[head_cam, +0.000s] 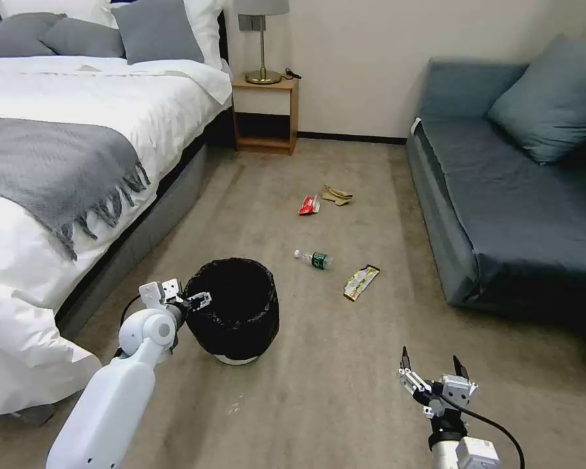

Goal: Pick up the trash bin, then pick up the garbage on the floor and place it into the trash bin.

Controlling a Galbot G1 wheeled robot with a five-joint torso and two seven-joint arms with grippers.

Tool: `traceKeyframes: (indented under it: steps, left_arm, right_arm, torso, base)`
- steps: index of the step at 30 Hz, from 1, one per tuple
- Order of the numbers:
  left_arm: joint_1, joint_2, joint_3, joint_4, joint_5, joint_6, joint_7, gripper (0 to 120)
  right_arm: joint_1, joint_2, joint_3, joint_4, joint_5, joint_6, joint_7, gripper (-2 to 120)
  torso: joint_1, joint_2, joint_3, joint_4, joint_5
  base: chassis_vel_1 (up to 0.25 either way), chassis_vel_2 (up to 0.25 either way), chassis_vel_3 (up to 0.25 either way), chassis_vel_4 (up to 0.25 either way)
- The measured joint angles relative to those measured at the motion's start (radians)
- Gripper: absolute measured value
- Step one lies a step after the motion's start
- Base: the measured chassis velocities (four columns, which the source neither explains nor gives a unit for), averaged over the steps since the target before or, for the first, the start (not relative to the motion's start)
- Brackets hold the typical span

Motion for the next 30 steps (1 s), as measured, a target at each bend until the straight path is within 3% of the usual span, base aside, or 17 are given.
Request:
traceKeyframes:
  steps: [2, 5, 9, 15, 21, 30]
  left_arm:
    - [0.002, 0.000, -0.001, -0.003, 0.000, 0.000, 0.000, 72]
    - [0.010, 0.004, -0.008, -0.014, -0.006, -0.001, 0.001, 56]
    - [0.018, 0.011, -0.015, -0.019, -0.007, -0.001, 0.009, 47]
    - [0.043, 0.020, -0.033, -0.032, -0.004, 0.000, 0.033, 20]
    - [0.056, 0.021, -0.042, -0.040, 0.007, -0.004, 0.052, 4]
    - [0.088, 0.029, -0.068, -0.092, 0.031, -0.031, 0.069, 4]
  right_arm:
    - [0.001, 0.000, -0.003, 0.000, 0.000, -0.001, 0.000, 100]
    - [0.004, 0.000, -0.011, -0.001, -0.002, -0.003, -0.001, 100]
    - [0.004, 0.000, -0.014, -0.001, -0.003, -0.003, -0.002, 100]
    - [0.005, 0.000, -0.018, -0.011, -0.002, -0.003, 0.005, 100]
    - [0.003, 0.000, -0.022, -0.012, -0.002, -0.003, 0.006, 100]
    - [0.000, -0.004, -0.026, -0.014, -0.002, 0.002, 0.006, 100]
  torso:
    - [0.000, 0.000, 0.000, 0.0000, 0.0000]
    - [0.000, 0.000, 0.000, 0.0000, 0.0000]
    - [0.000, 0.000, 0.000, 0.0000, 0.0000]
    - [0.000, 0.000, 0.000, 0.0000, 0.0000]
    - [0.000, 0.000, 0.000, 0.0000, -0.0001]
    - [0.000, 0.000, 0.000, 0.0000, 0.0000]
  base:
    - [0.000, 0.000, 0.000, 0.000]
    - [0.000, 0.000, 0.000, 0.000]
    - [0.000, 0.000, 0.000, 0.000]
    - [0.000, 0.000, 0.000, 0.000]
    - [0.000, 0.000, 0.000, 0.000]
    - [0.000, 0.000, 0.000, 0.000]
